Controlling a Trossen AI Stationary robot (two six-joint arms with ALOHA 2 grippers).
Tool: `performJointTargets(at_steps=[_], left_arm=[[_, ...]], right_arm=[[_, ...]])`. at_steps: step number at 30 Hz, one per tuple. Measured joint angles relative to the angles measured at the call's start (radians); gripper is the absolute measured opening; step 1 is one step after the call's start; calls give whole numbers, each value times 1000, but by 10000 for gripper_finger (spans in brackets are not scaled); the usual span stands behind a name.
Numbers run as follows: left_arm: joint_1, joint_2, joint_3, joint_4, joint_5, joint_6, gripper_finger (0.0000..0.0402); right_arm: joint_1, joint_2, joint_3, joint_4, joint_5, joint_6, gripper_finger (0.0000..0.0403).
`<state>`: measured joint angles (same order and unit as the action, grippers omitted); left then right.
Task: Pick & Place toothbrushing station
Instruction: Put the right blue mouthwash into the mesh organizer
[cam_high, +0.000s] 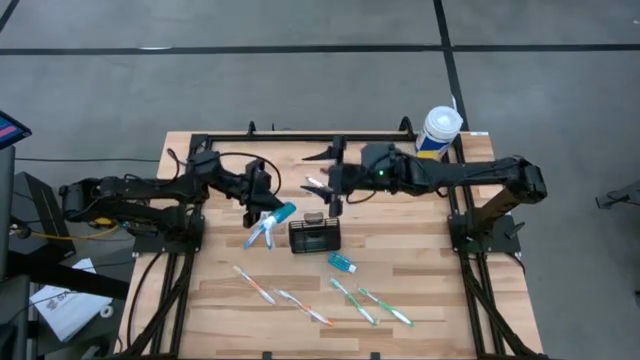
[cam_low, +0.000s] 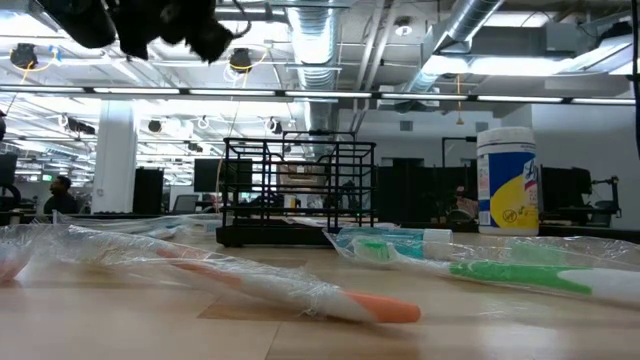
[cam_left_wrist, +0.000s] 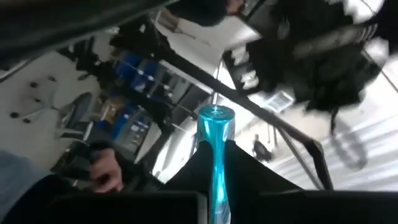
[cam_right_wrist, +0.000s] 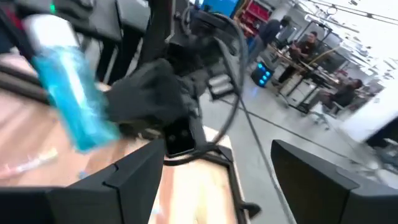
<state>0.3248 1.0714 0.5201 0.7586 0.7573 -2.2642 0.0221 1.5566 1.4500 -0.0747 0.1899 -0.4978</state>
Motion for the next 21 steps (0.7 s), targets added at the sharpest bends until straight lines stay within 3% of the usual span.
performJointTargets(at_steps=[9,21], left_arm=[[217,101,-5,48,158,-13,12],[259,233,147,79,250,27,13]], right_arm=[[82,0,111,-129,21,-50,286],[56,106,118,-143,-15,-133,285]])
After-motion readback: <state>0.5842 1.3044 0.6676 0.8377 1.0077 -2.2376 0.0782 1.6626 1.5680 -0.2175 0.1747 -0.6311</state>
